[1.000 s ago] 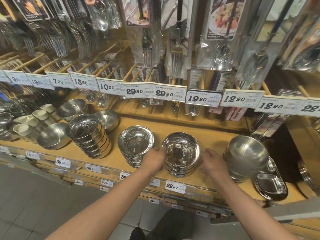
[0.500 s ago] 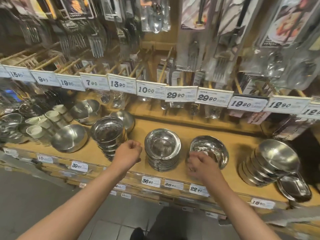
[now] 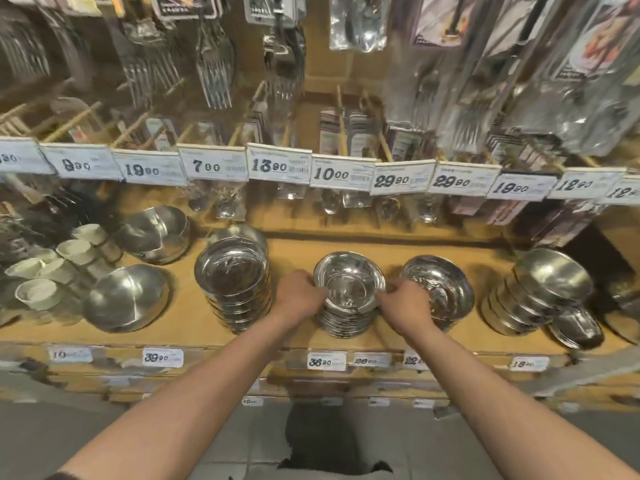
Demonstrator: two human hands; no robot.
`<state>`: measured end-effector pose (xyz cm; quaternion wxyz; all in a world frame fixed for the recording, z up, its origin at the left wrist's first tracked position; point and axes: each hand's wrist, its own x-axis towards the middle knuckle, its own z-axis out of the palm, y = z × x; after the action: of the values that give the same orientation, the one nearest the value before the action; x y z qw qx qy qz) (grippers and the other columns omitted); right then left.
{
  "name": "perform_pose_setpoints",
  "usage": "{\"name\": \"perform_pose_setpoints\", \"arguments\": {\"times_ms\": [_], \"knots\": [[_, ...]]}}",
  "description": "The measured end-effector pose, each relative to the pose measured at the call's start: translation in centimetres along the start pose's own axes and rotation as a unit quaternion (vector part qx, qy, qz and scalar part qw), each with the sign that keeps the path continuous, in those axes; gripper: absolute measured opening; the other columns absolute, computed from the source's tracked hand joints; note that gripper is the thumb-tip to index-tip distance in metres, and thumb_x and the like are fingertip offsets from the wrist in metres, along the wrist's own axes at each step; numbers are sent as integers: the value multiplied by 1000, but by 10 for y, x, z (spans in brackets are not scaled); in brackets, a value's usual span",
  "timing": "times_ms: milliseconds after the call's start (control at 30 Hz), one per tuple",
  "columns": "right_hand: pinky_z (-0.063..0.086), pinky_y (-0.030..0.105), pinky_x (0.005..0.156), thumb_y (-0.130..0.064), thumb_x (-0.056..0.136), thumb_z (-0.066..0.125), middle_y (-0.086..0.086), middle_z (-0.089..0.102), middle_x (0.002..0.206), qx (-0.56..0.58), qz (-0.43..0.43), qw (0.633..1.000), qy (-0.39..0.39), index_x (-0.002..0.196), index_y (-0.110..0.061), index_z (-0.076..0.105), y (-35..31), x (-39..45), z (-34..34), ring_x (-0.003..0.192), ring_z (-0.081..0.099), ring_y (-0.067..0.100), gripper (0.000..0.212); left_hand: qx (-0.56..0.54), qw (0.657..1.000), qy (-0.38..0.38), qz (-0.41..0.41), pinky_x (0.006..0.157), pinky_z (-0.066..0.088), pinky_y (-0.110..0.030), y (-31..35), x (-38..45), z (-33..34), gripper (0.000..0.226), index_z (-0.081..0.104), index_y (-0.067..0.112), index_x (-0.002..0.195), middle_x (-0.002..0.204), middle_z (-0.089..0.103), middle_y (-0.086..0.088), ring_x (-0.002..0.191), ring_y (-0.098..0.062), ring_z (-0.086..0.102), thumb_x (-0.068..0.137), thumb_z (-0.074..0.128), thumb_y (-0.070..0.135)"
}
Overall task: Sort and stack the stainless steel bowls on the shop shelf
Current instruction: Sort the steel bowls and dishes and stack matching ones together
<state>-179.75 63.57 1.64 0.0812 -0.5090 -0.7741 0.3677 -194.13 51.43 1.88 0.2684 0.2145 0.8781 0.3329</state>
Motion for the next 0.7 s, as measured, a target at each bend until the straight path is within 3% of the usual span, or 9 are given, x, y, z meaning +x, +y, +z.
{"name": "perform_pose_setpoints", "arguments": {"times_ms": [100, 233, 467, 600, 700], "knots": [[60, 48, 75, -17, 95, 63, 16, 68, 77, 9, 30, 999, -6, 85, 5, 68, -5, 2, 1, 68, 60, 25, 25, -5, 1000, -2, 4, 49, 38, -18, 3, 6, -2, 13, 73, 6, 88, 86, 70, -4, 76, -16, 63, 85, 65, 16], [60, 53, 80, -17, 93, 64, 23, 72, 85, 5, 40, 999, 3, 85, 4, 70, -8, 4, 3, 72, 62, 28, 23, -24, 999, -24, -16, 52, 44, -22, 5, 11, -3, 12, 75, 3, 88, 88, 73, -9, 78, -20, 66, 85, 65, 10], [56, 39, 62, -9, 87, 65, 20, 73, 82, 19, 58, 998, 21, 84, 6, 71, -12, 2, 3, 64, 60, 25, 17, -70, 997, -16, -35, 74, 62, -41, 3, 21, -3, 11, 76, 0, 87, 86, 75, -14, 81, -27, 73, 82, 68, 7], [51, 32, 56, -11, 87, 66, 16, 73, 76, 30, 58, 998, 12, 76, 1, 71, -10, -1, 5, 62, 62, 24, 18, -72, 997, -1, -29, 59, 53, -32, 5, 25, -6, 11, 73, 1, 74, 66, 67, -7, 62, -22, 62, 79, 66, 7], [47, 29, 58, -16, 89, 65, 11, 72, 79, 1, 53, 999, 5, 81, -3, 71, -10, -3, 7, 72, 65, 24, 16, -80, 996, -12, -24, 59, 51, -33, 4, 26, -6, 10, 69, 8, 70, 65, 63, -6, 61, -21, 56, 78, 65, 4]]}}
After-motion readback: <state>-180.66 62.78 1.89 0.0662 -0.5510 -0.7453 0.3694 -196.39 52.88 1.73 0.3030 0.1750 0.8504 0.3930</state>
